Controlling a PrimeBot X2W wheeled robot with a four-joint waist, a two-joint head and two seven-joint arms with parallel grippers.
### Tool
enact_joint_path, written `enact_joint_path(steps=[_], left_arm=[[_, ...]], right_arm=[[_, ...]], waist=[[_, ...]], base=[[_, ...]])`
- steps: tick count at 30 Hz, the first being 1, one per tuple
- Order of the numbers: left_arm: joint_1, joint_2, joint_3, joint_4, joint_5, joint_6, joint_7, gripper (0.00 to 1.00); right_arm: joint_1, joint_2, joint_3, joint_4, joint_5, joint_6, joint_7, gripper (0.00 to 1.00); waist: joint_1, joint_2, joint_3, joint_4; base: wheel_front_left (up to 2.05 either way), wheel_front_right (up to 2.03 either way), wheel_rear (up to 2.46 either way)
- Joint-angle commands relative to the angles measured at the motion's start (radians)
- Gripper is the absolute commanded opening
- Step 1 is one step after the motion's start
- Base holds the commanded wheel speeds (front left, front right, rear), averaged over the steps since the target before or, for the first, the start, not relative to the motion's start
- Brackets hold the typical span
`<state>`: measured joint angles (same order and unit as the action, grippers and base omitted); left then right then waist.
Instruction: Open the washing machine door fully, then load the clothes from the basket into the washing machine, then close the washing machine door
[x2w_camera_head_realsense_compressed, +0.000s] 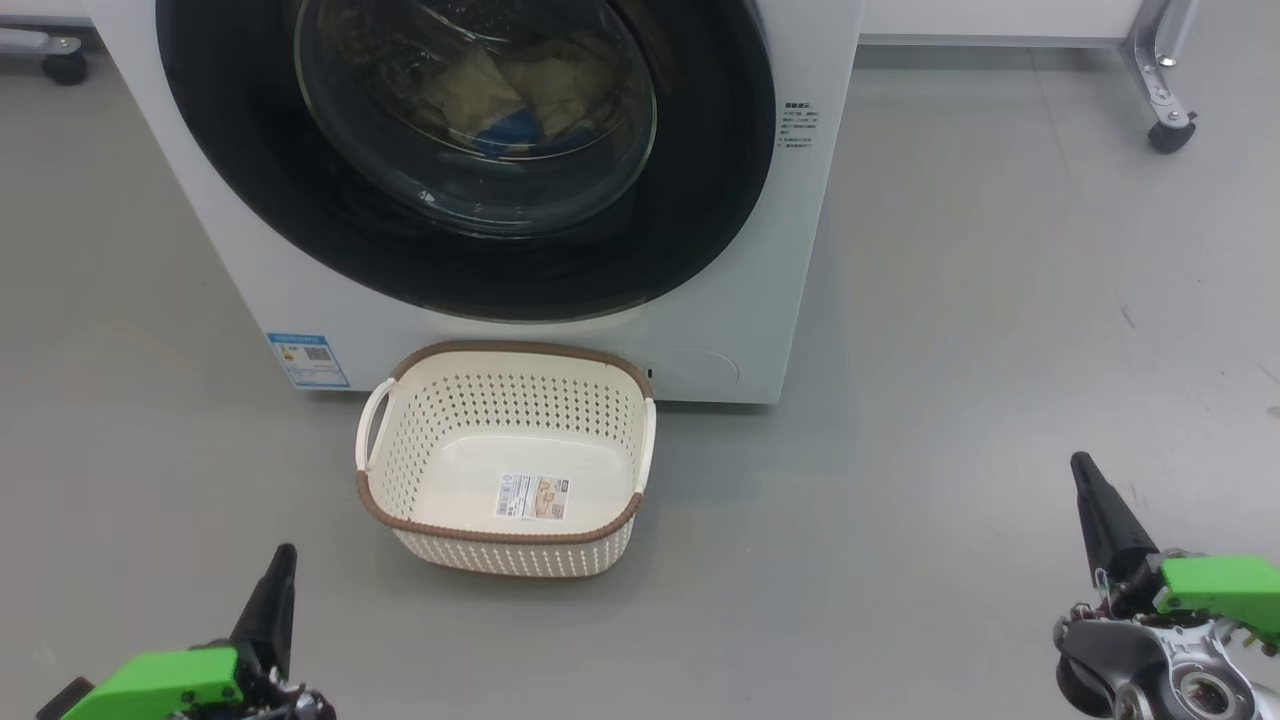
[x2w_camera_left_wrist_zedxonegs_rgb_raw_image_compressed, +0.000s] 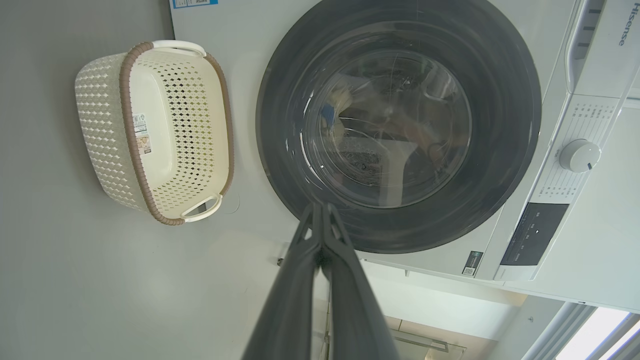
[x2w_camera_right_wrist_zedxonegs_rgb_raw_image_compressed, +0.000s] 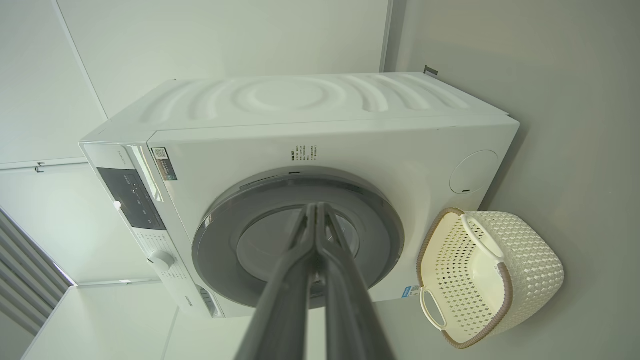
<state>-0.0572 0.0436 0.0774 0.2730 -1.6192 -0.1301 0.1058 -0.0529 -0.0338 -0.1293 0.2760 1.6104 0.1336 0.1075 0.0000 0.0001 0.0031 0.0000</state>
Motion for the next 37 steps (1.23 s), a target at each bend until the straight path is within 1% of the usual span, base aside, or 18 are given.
enact_joint_path(steps=[1,37], left_arm=[[-0.051,0.008,0.036,-0.028,0.010,-0.001,0.007,0.00],[-0.051,0.007,0.037,-0.028,0.011,-0.001,0.008,0.00]], right_arm=[[-0.055,-0.017,0.015,-0.031,-0.002,-0.003,0.006,0.00],[-0.055,-0.017,0.015,-0.031,-0.003,-0.003,0.006,0.00]], waist=[[0.0000,-0.0001,0.000,0.000],[0.0000,-0.0001,0.000,0.000]], base=[[0.00,0.00,0.00],[0.00,0.00,0.00]])
